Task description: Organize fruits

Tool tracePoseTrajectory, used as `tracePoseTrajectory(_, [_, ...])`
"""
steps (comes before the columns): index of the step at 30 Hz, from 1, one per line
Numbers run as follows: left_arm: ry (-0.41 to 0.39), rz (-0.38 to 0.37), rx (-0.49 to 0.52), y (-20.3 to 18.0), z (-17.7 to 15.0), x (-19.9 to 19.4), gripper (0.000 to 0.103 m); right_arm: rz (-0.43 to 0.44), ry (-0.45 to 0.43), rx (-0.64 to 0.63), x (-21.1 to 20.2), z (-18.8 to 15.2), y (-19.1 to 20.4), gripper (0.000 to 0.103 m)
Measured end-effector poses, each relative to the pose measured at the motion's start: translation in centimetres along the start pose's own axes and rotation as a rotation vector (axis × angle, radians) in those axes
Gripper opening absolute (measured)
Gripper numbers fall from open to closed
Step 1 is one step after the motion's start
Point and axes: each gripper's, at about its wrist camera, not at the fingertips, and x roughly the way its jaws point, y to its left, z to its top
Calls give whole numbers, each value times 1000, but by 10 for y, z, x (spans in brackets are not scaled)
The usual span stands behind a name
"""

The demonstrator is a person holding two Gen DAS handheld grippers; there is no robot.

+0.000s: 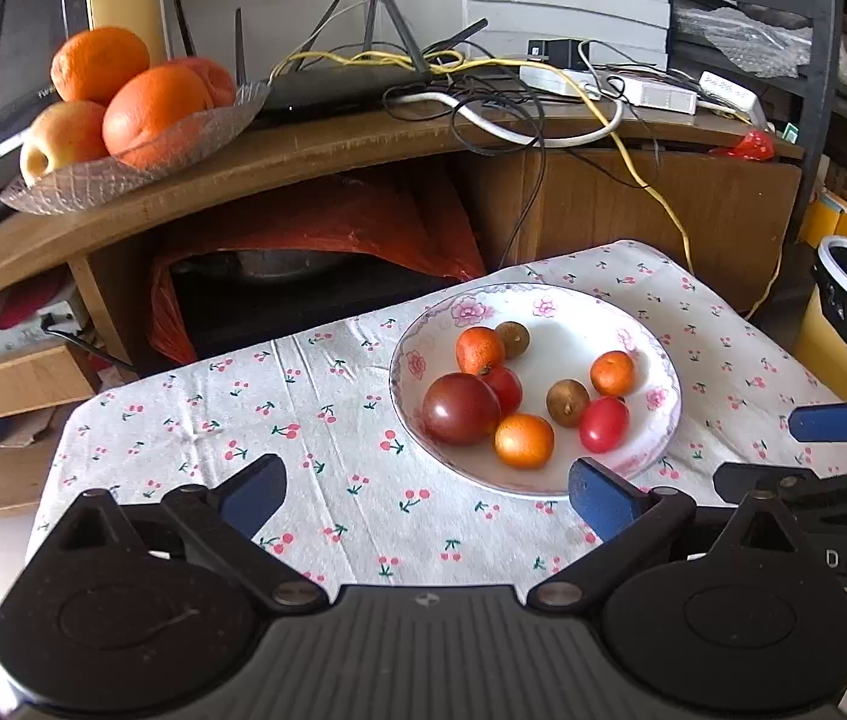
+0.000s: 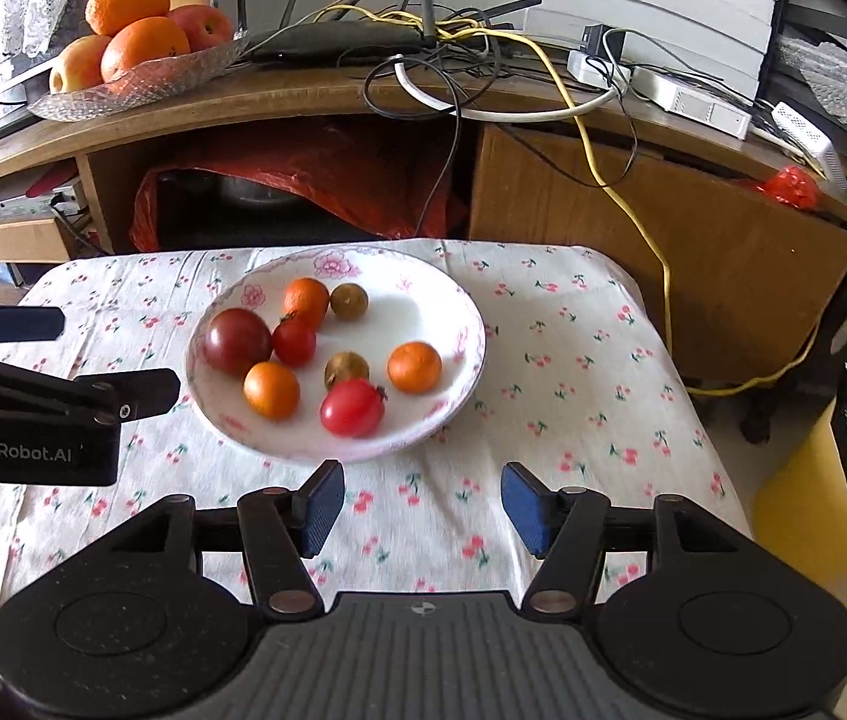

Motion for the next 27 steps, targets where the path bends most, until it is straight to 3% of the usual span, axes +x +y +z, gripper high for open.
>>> tracePoseTrajectory(27, [-21,-64,0,-20,-38,-61,103,14,17,82,-52,-58,10,56])
